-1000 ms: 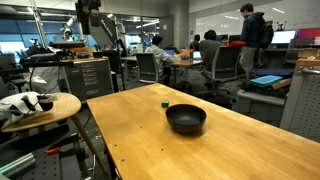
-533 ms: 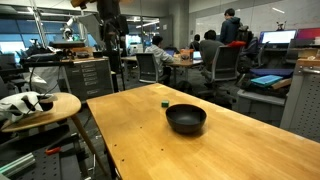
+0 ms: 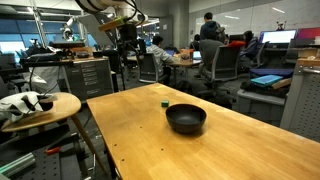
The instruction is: Pick up the block and put it in the bowl
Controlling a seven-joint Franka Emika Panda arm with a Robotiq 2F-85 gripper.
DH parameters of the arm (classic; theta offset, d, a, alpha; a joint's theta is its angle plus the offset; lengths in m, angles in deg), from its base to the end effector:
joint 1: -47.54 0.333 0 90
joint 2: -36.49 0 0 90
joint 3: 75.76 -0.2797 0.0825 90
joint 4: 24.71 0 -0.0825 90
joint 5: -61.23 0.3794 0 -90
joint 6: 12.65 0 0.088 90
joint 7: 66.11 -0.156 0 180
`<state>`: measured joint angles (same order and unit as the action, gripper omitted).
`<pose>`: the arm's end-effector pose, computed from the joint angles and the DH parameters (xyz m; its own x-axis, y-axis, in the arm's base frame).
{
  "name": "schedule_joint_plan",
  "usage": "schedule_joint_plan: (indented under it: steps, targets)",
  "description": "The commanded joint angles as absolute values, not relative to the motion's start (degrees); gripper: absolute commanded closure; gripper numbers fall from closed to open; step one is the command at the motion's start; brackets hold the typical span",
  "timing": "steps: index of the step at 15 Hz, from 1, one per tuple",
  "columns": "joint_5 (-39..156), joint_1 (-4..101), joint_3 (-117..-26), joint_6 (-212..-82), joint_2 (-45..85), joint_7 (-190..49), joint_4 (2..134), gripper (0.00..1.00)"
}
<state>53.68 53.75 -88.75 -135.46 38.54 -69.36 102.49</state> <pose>0.4873 0.1578 0.3052 0.9388 0.3422 -0.0395 0.3445 -0.9314 0.1178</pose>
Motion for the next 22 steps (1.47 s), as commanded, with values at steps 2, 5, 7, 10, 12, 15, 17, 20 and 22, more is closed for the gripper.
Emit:
schedule_joint_plan:
  steps: [2,5,7,10,12,15,17,20,22]
  targets:
    - [50.9,55.2,-87.2,-139.5,27.3,-69.3,94.9,0.0]
    - [49.8,55.5,-86.3,-143.0,21.5,-67.8,91.7,0.0]
    - [49.0,55.6,-85.7,-144.5,17.9,-65.7,89.2,0.0]
    - [48.8,55.6,-85.1,-145.6,12.9,-61.2,85.0,0.0]
    - [49.2,55.5,-84.9,-146.9,9.5,-58.2,82.0,0.0]
    - [49.4,55.3,-84.7,-148.4,4.7,-54.6,78.2,0.0]
    - [49.7,55.2,-84.7,-148.8,1.9,-52.7,75.8,0.0]
    - [50.0,55.0,-84.5,-149.0,-1.8,-51.2,72.8,0.0]
    - [49.9,55.0,-84.4,-149.4,-4.0,-50.6,71.2,0.0]
